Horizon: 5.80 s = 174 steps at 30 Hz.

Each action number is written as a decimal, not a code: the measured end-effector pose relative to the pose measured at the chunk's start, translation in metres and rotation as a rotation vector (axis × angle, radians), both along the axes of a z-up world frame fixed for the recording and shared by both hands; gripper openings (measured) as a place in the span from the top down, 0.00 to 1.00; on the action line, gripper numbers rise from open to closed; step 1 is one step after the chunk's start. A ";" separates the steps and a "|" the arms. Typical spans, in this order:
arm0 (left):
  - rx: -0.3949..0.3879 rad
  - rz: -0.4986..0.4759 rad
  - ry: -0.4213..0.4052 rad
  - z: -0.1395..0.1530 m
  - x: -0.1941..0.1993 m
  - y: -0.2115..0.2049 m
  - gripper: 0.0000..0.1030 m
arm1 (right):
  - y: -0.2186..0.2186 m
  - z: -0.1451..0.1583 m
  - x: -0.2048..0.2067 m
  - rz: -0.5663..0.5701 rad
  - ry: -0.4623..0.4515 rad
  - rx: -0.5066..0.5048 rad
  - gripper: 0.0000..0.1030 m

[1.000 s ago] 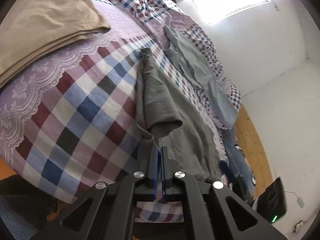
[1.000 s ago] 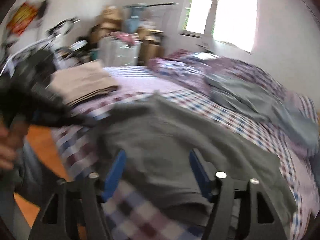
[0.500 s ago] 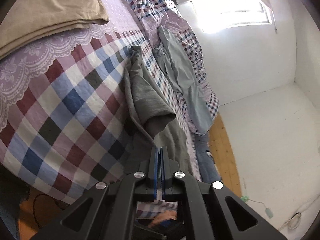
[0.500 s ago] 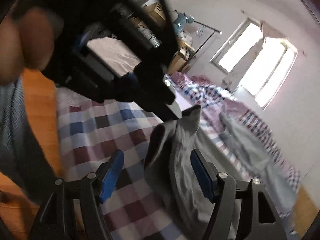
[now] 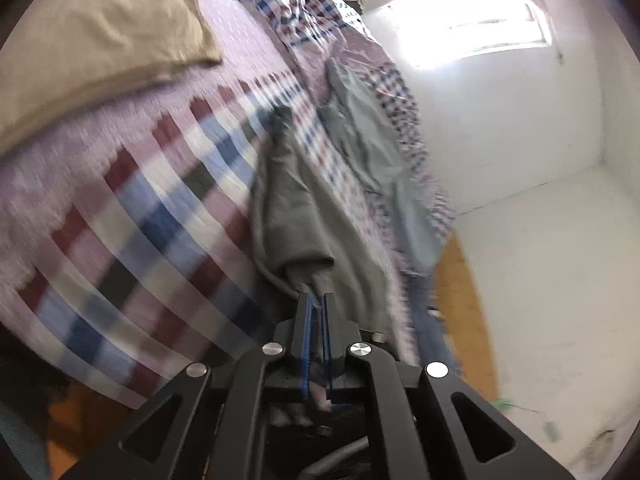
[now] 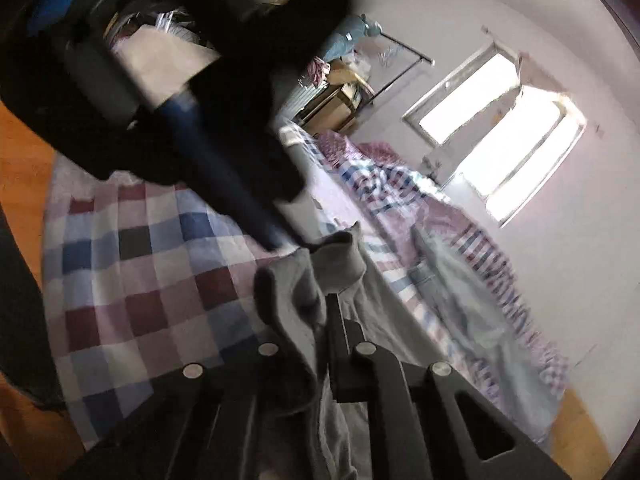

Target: Fold clothes

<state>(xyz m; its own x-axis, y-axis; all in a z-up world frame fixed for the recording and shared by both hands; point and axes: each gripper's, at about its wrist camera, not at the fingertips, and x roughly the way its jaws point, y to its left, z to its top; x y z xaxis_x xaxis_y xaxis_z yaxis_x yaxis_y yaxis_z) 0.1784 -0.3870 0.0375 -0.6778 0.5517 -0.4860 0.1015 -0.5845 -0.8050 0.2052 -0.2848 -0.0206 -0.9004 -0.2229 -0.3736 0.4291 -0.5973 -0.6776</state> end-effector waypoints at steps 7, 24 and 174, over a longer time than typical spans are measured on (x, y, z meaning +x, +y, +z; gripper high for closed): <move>-0.310 -0.004 0.021 0.027 -0.034 0.033 0.33 | 0.040 0.038 -0.016 -0.048 -0.085 -0.167 0.94; -0.093 -0.188 -0.045 0.014 -0.134 0.025 0.33 | 0.071 0.065 -0.020 -0.071 -0.109 -0.272 0.95; -0.289 -0.381 0.027 -0.014 -0.286 0.273 0.99 | 0.443 0.060 0.020 -0.882 -0.421 -0.921 0.99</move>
